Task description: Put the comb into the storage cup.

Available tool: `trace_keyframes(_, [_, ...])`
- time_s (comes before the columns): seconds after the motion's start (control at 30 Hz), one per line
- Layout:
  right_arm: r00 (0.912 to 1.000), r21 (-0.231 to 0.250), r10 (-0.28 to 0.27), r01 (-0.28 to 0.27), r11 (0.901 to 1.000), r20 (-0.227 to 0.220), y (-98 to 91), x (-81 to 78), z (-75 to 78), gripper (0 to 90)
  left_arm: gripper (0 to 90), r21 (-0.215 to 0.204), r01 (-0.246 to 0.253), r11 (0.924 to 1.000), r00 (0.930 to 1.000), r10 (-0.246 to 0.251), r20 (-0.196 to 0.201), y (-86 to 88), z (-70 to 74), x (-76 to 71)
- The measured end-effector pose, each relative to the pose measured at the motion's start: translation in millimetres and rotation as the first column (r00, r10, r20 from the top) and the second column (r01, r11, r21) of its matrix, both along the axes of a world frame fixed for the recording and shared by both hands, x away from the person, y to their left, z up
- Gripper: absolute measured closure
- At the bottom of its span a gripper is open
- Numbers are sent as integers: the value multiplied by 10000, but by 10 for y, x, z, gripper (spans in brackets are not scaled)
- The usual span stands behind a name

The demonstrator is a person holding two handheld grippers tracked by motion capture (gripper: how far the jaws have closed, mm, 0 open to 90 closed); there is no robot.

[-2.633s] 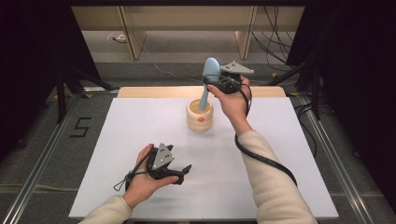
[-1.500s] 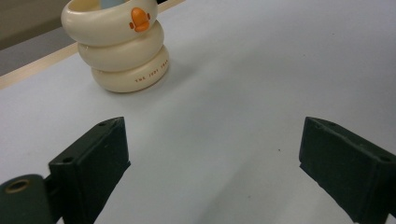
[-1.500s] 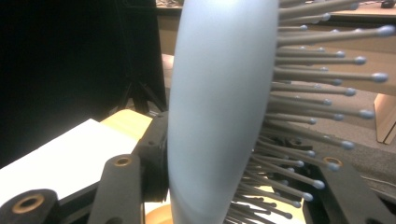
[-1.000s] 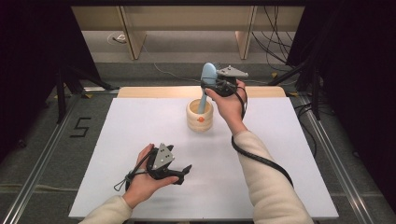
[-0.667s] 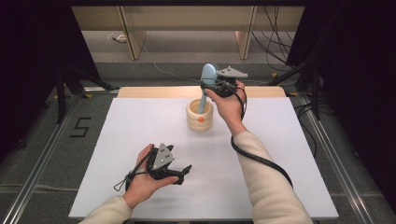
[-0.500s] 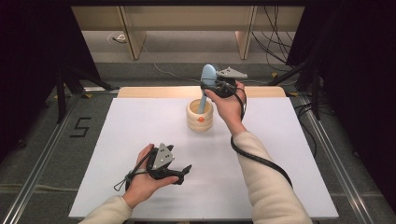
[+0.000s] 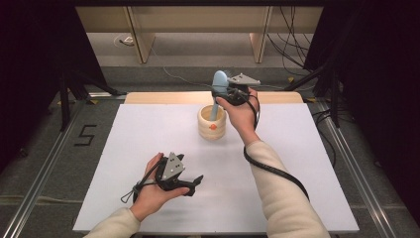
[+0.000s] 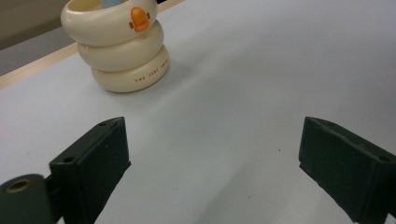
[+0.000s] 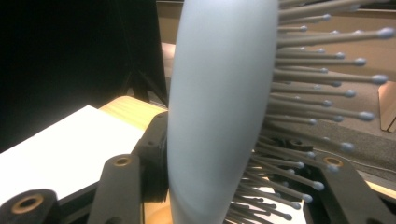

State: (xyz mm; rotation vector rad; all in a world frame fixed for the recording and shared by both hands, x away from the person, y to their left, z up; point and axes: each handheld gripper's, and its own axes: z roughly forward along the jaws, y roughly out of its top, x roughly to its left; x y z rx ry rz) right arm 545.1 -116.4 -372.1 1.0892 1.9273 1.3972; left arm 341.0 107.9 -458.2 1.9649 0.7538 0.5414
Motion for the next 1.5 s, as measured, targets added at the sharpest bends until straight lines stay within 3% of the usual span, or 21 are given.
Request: trace_keyframes(1.5, [9996, -293, -27, 19, 9996, -279, 52, 33, -153, 493, 82, -12, 2, 10000, 10000, -2, -35, -3, -6, 1])
